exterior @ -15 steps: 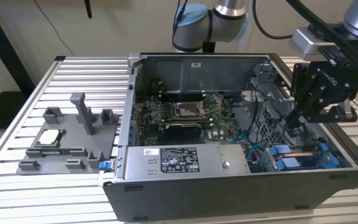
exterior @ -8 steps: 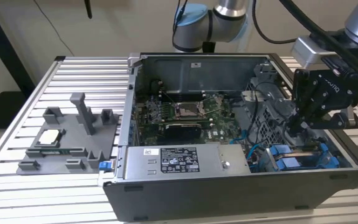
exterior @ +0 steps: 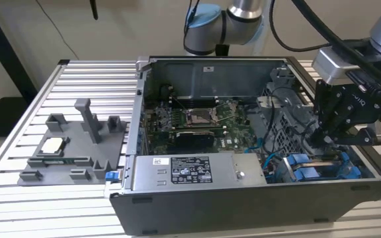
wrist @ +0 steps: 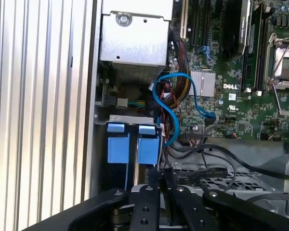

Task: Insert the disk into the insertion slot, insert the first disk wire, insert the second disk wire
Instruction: 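Insert the second disk wire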

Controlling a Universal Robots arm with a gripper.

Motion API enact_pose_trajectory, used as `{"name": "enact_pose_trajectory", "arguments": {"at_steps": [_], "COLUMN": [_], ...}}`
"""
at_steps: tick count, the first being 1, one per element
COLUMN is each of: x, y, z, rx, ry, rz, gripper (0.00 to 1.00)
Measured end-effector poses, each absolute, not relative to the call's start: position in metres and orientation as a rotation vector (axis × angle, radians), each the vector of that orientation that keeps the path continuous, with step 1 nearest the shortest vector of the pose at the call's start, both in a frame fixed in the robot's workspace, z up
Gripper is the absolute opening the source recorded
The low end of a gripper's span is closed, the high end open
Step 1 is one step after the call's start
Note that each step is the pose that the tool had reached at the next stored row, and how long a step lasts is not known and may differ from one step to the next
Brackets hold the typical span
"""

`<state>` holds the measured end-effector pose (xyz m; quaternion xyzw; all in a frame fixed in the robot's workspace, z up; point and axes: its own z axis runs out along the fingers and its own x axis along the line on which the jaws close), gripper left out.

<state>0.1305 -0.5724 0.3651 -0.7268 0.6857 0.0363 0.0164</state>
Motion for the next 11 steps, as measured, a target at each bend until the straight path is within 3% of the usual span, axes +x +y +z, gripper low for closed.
{"name": "enact_pose_trajectory", "arguments": {"at_steps": [11], "x": [0.1343], "y": [-0.5762], "z": [0.3579], "rx": [-2.26], "ry": [2.091], "rz": [0.064], "gripper": [0.16]}}
